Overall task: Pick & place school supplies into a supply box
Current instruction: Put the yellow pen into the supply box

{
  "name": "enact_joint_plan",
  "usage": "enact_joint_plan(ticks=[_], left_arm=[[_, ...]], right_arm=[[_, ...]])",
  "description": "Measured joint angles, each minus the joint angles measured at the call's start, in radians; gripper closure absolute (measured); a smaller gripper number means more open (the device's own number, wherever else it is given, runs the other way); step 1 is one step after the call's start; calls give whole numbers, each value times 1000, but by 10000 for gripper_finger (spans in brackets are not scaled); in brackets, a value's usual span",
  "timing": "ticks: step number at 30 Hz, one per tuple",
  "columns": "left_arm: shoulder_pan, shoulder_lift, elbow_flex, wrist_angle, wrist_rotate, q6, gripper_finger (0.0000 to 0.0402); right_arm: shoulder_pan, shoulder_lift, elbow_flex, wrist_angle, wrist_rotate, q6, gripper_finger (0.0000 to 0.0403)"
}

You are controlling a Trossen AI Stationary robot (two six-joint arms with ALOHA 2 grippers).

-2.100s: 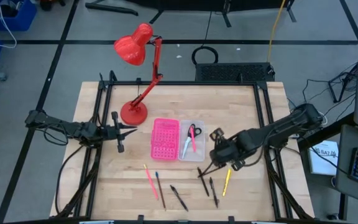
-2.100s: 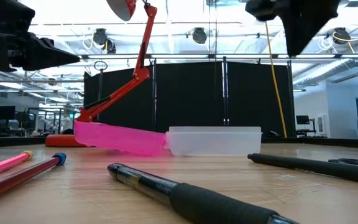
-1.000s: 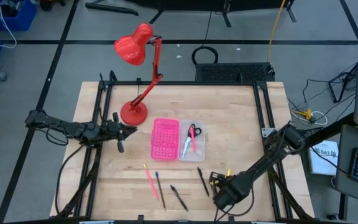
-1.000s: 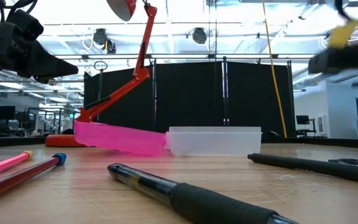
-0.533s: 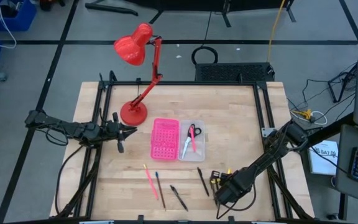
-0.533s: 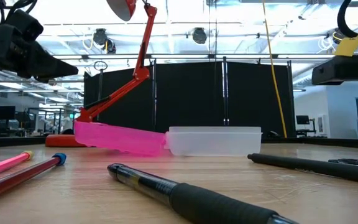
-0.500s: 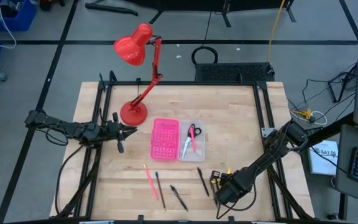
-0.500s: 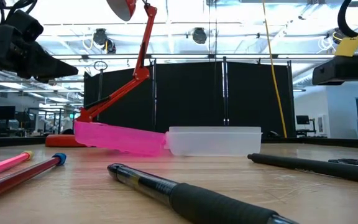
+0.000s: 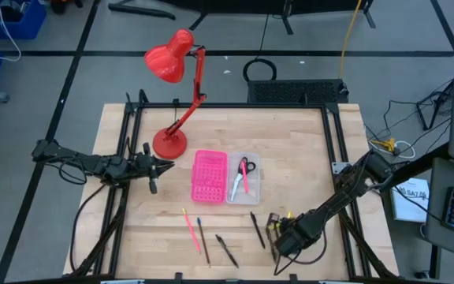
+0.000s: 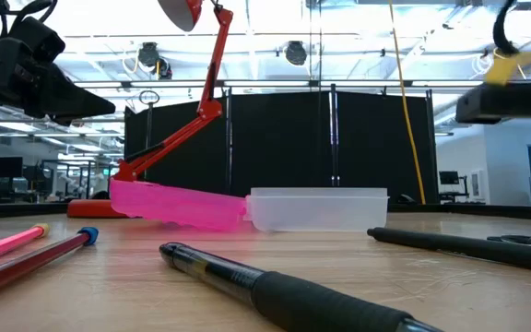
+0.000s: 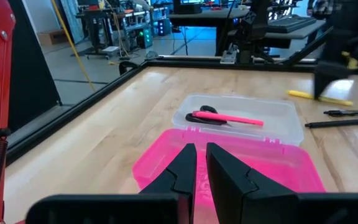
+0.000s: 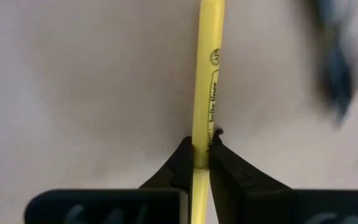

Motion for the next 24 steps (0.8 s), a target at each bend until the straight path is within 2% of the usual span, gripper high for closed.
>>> enact_joint_plan(ticks=[8, 12, 15, 19, 24], left_arm=[[0, 0, 0, -4, 0, 0, 355], [0, 0, 0, -11, 0, 0, 355], [0, 0, 0, -19, 0, 0, 355], [0, 0, 0, -22, 0, 1, 355], [0, 0, 0, -22, 0, 4, 355]], right_arm=[[-42, -106, 16, -166, 86, 8, 382], [-82, -117, 97, -273, 124, -47, 382], [-115, -114, 162, -365, 191, -135, 382], [-181, -117, 255, -398, 300, -286, 382], [-280, -118, 321, -310, 329, -506, 382]])
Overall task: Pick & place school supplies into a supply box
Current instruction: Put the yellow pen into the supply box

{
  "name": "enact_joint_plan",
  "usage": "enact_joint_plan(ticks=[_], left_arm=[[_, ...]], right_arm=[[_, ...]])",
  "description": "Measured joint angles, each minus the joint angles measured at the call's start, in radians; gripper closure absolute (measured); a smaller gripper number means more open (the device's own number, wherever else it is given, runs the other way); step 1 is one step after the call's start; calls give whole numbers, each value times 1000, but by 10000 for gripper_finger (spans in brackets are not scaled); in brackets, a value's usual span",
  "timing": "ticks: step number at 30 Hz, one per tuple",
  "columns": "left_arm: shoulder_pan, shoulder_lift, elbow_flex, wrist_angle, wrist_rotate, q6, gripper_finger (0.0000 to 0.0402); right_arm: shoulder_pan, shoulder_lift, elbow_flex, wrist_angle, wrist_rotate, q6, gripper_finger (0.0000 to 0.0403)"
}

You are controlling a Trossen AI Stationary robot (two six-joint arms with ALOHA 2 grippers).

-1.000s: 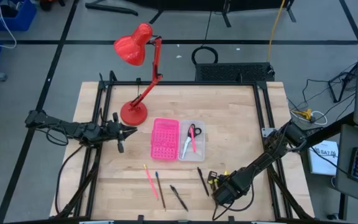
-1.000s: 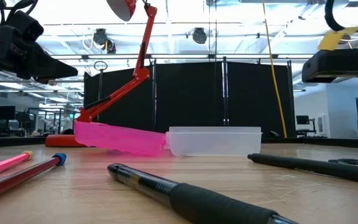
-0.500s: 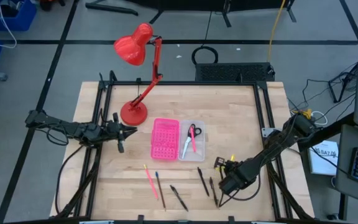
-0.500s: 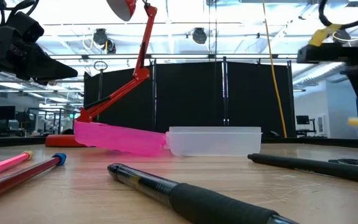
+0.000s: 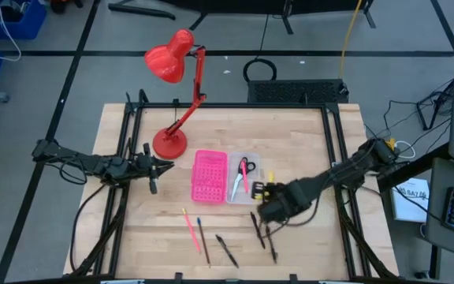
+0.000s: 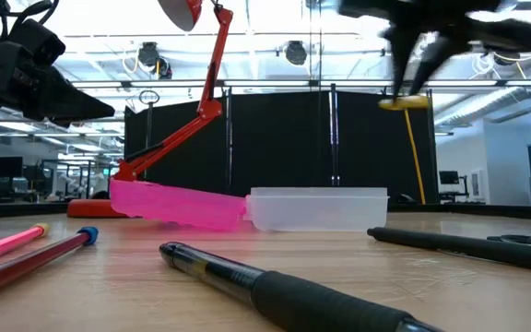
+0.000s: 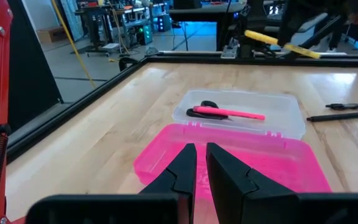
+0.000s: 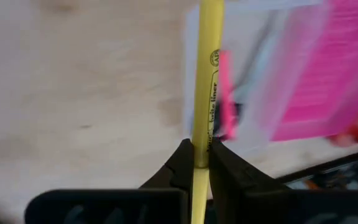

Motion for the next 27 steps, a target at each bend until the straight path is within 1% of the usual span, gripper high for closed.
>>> enact_joint_plan(ticks=[4, 7, 12, 14, 17, 20, 24, 27], left_arm=[[0, 0, 0, -2, 0, 2, 355], [0, 0, 0, -5, 0, 2, 355], [0, 0, 0, -6, 0, 2, 355], [0, 0, 0, -6, 0, 2, 355], [0, 0, 0, -6, 0, 6, 355], [0, 0, 0, -6, 0, 27, 355], [0, 0, 0, -6, -1, 50, 355], [0, 0, 0, -7, 0, 54, 355]], right_arm=[[-76, 1, 2, 118, -12, -184, 382], [-133, 5, 2, 214, -78, -291, 382], [-203, 42, 2, 347, -118, -465, 382], [-229, 64, 2, 384, -170, -507, 382], [-267, 104, 2, 441, -268, -520, 382], [-299, 142, 2, 470, -294, -517, 382], [-336, 179, 2, 508, -368, -419, 382], [-347, 206, 2, 514, -394, -404, 382]])
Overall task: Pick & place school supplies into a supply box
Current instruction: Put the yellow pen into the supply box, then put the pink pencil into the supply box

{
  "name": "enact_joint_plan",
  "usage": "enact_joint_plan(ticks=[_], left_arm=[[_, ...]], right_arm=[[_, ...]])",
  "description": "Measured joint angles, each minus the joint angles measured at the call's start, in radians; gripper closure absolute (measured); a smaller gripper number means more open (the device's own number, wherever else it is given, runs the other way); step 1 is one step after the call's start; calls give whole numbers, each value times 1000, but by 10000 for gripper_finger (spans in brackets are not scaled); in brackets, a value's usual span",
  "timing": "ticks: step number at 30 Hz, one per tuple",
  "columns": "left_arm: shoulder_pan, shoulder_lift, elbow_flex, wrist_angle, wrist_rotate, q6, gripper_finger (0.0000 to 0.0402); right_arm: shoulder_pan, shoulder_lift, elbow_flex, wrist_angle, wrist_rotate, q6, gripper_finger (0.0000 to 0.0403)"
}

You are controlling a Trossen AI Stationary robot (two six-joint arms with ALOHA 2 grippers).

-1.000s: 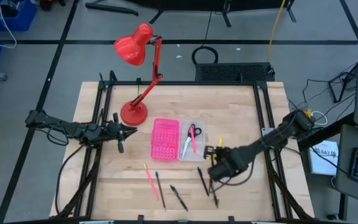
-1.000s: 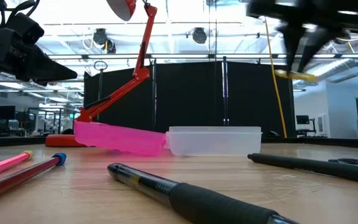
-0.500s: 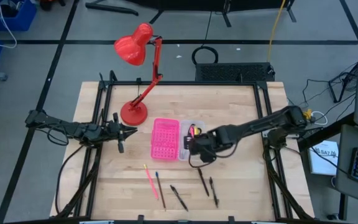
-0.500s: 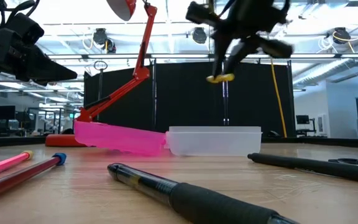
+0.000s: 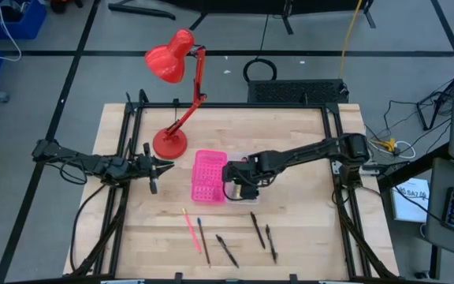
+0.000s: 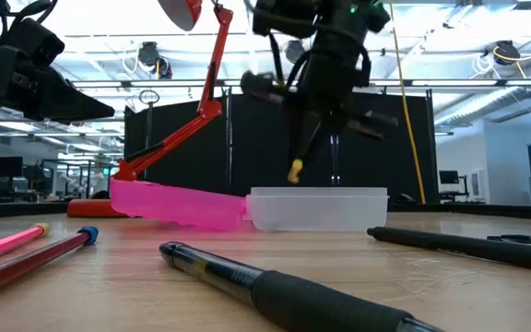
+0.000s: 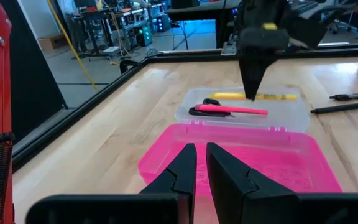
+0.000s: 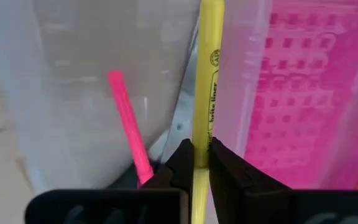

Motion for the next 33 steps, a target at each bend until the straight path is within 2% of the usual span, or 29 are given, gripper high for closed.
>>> enact_joint_plan(ticks=[7, 16, 25, 33], left_arm=[[0, 0, 0, 0, 0, 0, 355], [0, 0, 0, 4, 10, 2, 355], [0, 0, 0, 8, 18, -4, 355], [0, 0, 0, 22, 24, -4, 355]], right_arm=[[-3, 71, 0, 65, 0, -50, 382], [-32, 103, -12, 121, -1, -9, 381], [-25, 91, -19, 127, 7, 41, 310], [10, 10, -18, 115, 126, 54, 285]])
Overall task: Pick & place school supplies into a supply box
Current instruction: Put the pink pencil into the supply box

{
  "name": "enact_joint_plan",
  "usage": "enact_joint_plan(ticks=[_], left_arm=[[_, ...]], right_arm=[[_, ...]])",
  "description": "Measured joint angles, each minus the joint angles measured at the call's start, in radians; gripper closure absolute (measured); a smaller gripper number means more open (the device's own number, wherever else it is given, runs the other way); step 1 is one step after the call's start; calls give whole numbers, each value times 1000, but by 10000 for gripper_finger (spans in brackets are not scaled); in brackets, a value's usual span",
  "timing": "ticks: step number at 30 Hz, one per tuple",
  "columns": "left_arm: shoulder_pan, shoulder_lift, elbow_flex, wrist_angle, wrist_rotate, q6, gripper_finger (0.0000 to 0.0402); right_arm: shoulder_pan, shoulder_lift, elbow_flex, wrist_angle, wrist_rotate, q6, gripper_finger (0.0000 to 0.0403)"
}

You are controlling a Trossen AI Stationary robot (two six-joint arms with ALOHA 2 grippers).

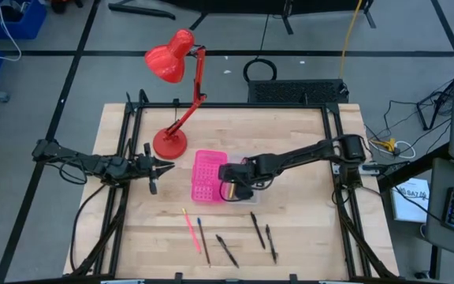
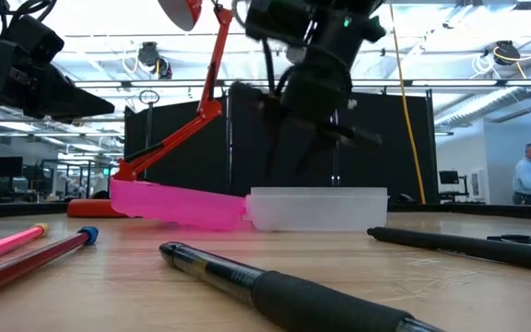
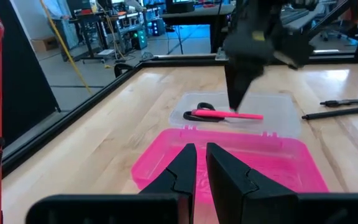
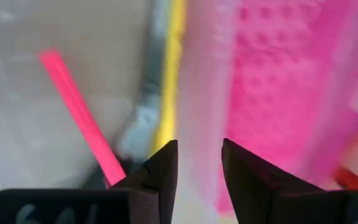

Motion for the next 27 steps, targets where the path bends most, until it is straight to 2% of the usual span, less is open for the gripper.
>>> enact_joint_plan(ticks=[4, 6, 13, 17, 20, 27], left_arm=[[0, 0, 0, 2, 1, 0, 355], [0, 0, 0, 2, 2, -9, 355], [0, 0, 0, 2, 4, -90, 355], [0, 0, 0, 9, 4, -176, 355], [0, 0, 0, 35, 4, -236, 355], [0, 0, 0, 93, 4, -267, 355]], right_arm=[[31, -130, 0, -6, 56, 87, 294], [48, -209, 0, -18, 55, 216, 300], [82, -462, 2, -48, 214, 1207, 330], [106, -579, -37, -71, 203, 1627, 344], [148, -654, -113, -80, 189, 1860, 352], [315, -763, -375, -104, 264, 2191, 387]])
